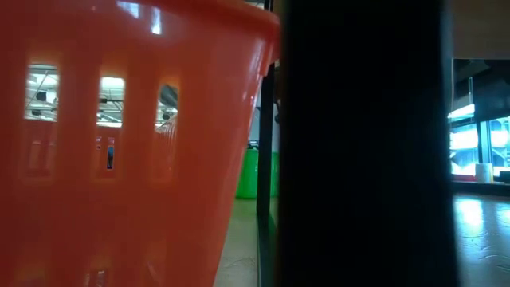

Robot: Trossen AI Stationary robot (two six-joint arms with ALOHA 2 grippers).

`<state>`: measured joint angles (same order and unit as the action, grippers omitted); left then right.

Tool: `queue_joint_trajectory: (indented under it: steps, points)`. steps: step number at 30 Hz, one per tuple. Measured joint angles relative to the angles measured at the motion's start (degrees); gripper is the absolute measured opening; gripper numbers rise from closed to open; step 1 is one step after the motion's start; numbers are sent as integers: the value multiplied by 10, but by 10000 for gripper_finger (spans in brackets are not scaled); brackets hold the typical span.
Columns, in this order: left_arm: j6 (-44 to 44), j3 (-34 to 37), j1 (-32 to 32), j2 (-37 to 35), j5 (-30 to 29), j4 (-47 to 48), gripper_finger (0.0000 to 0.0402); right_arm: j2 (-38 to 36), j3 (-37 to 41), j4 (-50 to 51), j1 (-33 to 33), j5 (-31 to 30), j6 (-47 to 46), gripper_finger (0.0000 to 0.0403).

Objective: Stack baskets on shelf by color
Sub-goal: Put the top right green bin on the shelf

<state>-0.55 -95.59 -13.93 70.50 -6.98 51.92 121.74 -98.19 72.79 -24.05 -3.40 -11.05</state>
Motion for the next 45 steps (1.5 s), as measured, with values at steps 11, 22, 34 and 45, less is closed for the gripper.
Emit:
queue_joint_trajectory:
  steps: [11,22,34,45]
  points:
    - [1,0,0,0,0,-1,0,25,0,-3,-4,-2,44,44]
    - [1,0,0,0,0,-1,0,-42,0,28,12,-27,88,6]
    - [19,0,0,0,-16,0,0,-194,-1,113,111,-74,112,2]
    - [-26,1,1,0,18,30,0,-262,-59,170,257,4,-33,1]
